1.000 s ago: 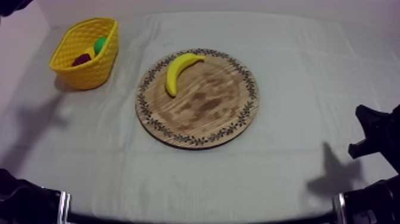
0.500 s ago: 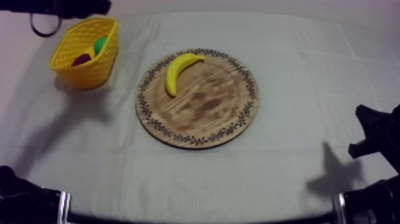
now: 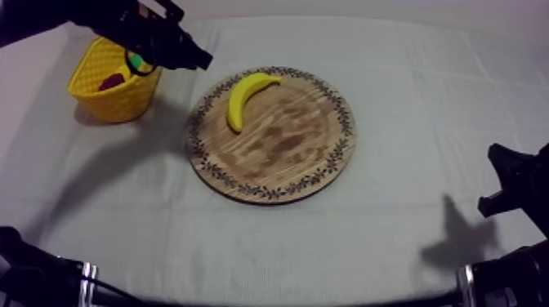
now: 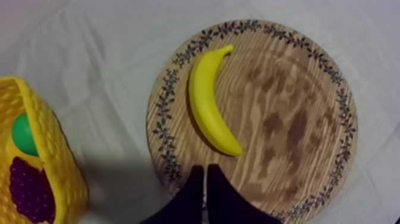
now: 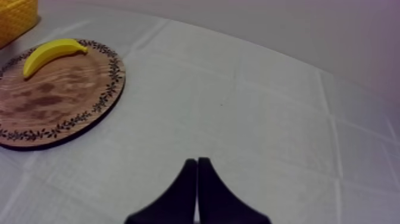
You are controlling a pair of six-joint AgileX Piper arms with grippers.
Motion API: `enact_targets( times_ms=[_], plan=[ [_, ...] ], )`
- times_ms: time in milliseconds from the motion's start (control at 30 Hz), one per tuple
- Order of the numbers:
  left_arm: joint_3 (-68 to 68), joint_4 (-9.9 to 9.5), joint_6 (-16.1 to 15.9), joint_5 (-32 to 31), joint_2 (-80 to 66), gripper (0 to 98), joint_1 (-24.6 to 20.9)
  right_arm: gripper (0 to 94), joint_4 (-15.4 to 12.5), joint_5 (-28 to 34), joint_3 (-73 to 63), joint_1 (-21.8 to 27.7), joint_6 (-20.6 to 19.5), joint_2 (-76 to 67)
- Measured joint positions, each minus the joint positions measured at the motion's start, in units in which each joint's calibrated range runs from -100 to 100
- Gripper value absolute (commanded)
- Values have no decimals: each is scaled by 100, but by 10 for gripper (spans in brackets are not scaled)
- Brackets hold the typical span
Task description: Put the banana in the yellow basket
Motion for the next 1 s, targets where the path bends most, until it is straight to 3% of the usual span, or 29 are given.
enact_targets(
  times_ms=[267,600,867,933,1000],
  plan=[
    [-485,92,83,-27,873,0,-8,3,0,0,0,0,0,0],
    [-703,451,37,-66,1385,0,111,3,0,0,0,0,0,0],
    [-763,491,100,-232,1581,4,240,3,0,0,0,0,0,0],
    [-779,491,106,-264,1592,63,240,3,0,0,0,0,0,0],
    [-794,511,83,-328,1600,226,235,3,0,0,0,0,0,0]
  ],
)
